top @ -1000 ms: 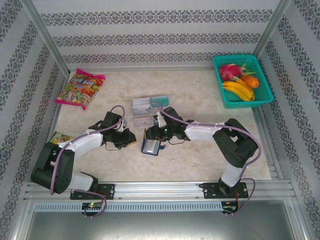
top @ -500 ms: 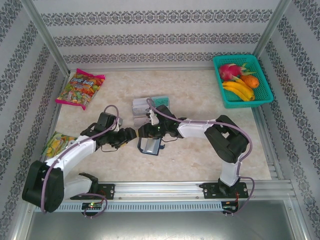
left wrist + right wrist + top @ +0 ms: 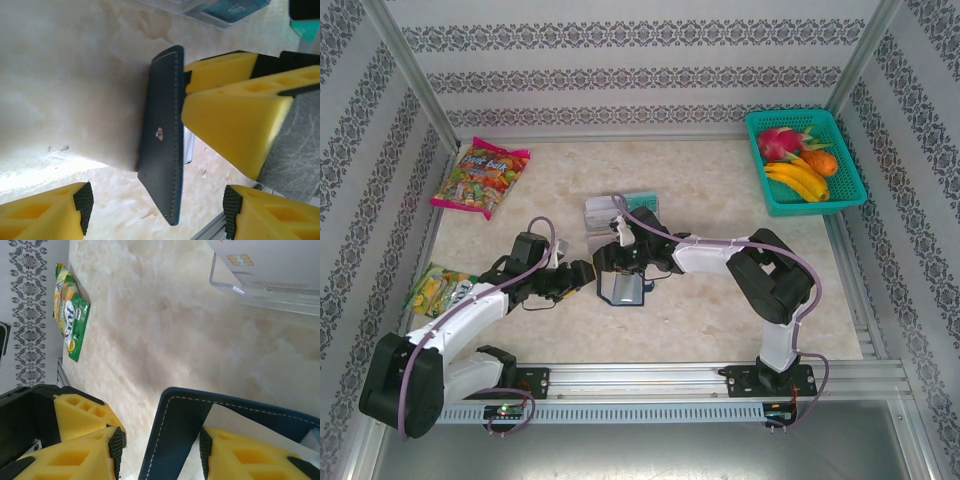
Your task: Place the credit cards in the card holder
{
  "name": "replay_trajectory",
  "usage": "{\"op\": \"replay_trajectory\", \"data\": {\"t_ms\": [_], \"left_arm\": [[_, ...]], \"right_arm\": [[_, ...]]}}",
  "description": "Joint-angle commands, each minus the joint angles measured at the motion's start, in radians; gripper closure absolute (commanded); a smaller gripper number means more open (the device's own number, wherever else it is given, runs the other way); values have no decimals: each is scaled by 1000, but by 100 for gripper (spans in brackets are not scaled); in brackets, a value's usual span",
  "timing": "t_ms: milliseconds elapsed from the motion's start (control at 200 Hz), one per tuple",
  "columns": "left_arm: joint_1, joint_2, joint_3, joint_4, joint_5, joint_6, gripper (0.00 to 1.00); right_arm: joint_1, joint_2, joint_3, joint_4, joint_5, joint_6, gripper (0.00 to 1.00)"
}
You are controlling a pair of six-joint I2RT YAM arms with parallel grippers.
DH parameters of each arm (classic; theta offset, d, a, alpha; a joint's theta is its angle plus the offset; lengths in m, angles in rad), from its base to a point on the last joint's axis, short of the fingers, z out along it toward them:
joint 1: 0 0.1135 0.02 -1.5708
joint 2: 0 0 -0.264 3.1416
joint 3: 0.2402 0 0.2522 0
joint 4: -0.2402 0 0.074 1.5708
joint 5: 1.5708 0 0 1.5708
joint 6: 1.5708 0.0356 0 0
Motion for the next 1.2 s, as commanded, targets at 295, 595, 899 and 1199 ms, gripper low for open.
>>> {"op": "replay_trajectory", "data": {"t_ms": [295, 595, 899, 1199], "left_arm": [[-19, 46, -30, 78, -22, 57, 30], [-98, 118, 0, 67, -123, 77, 30], [-115, 233, 48, 133, -157, 72, 34], [-127, 219, 85, 87, -199, 85, 74]], "right_arm": [[18, 28, 26, 44, -9, 34, 53], [20, 35, 43, 56, -13, 45, 53], [20, 32, 37, 61, -20, 47, 53], [13, 12, 21, 61, -18, 44, 53]]}}
